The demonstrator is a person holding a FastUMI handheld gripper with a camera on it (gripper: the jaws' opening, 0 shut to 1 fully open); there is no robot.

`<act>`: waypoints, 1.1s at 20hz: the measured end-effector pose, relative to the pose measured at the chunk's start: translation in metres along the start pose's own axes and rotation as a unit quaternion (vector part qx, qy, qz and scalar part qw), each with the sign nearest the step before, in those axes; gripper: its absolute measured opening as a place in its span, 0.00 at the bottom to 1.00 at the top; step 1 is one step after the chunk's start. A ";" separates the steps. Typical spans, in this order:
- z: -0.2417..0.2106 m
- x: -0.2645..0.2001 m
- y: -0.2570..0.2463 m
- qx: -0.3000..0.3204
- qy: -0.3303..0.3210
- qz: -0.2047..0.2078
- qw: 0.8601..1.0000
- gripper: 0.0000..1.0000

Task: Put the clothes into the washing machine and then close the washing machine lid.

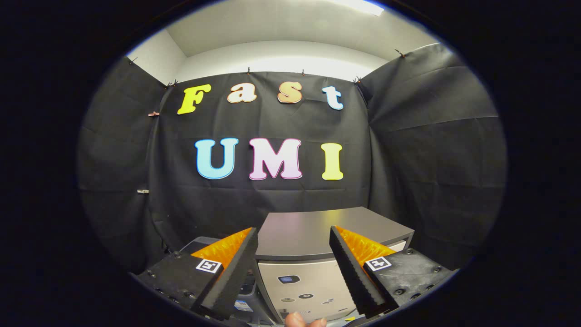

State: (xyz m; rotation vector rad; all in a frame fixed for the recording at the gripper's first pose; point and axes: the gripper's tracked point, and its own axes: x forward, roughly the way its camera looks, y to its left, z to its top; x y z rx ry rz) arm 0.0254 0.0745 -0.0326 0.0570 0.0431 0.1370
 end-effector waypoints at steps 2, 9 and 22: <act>-0.002 -0.001 -0.003 0.002 0.002 -0.004 1.000 0.99; -0.002 -0.001 -0.006 0.006 0.002 -0.009 1.000 0.99; -0.001 -0.001 -0.003 0.005 0.000 -0.008 1.000 0.99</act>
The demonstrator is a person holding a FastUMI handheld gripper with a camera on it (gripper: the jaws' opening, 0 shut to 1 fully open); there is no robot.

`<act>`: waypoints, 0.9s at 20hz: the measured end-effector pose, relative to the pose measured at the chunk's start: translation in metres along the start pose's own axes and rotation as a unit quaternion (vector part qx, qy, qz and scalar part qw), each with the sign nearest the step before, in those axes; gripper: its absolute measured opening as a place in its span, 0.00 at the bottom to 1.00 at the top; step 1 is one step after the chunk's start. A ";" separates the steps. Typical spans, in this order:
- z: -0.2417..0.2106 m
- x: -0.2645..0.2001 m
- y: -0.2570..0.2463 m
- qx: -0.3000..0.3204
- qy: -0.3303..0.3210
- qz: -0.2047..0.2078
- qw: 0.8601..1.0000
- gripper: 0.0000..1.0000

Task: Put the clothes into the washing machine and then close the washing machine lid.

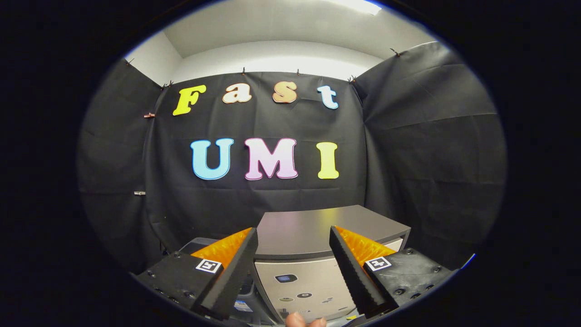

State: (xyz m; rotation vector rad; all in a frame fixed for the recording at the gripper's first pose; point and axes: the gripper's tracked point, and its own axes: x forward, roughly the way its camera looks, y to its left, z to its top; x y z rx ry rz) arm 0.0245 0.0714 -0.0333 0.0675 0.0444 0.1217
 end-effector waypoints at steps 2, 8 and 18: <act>0.000 -0.001 -0.002 0.001 0.000 -0.001 1.000 0.99; 0.004 0.000 -0.002 0.000 -0.004 -0.003 1.000 0.99; 0.001 -0.001 0.001 -0.003 -0.001 -0.004 1.000 0.99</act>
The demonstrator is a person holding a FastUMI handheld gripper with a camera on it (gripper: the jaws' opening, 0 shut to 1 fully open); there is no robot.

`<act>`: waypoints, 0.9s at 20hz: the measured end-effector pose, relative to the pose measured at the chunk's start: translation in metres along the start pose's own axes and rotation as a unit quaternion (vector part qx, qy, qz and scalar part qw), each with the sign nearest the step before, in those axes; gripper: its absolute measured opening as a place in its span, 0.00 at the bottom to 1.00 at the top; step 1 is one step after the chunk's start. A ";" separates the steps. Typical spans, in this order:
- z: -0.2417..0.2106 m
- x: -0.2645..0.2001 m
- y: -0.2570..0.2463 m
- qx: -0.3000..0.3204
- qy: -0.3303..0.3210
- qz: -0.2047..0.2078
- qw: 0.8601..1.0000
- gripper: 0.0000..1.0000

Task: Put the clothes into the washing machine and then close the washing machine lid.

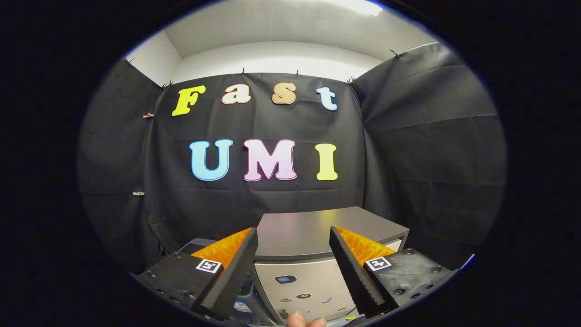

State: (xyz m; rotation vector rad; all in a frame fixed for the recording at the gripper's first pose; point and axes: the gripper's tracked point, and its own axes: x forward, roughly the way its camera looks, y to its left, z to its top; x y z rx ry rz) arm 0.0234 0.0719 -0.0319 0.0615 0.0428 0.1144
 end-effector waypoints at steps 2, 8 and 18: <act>-0.001 -0.001 0.000 -0.001 0.001 0.000 1.000 0.99; 0.004 -0.002 -0.001 -0.003 -0.005 -0.003 1.000 0.99; 0.004 -0.003 -0.002 -0.005 -0.005 -0.003 1.000 0.99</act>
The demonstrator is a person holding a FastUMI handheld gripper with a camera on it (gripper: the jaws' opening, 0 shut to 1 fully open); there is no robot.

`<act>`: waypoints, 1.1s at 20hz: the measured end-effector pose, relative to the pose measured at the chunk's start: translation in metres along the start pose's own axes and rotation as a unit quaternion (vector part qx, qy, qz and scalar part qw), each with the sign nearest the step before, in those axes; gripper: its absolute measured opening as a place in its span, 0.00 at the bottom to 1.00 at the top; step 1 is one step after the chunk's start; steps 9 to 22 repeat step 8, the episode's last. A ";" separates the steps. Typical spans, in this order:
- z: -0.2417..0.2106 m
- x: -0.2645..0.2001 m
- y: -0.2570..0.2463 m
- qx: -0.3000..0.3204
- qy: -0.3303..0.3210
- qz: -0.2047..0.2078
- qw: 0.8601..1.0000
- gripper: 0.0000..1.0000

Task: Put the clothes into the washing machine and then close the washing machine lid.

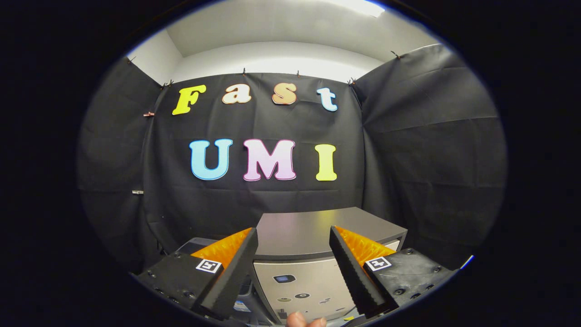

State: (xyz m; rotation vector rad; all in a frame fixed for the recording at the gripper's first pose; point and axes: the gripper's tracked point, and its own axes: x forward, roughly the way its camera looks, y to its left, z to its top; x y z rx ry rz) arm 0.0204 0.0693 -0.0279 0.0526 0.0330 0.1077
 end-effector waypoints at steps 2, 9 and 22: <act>0.000 -0.001 0.000 0.000 0.000 0.000 1.000 0.99; -0.001 -0.002 0.003 -0.003 0.001 0.001 1.000 0.99; -0.001 -0.002 0.003 -0.003 0.001 0.001 1.000 0.99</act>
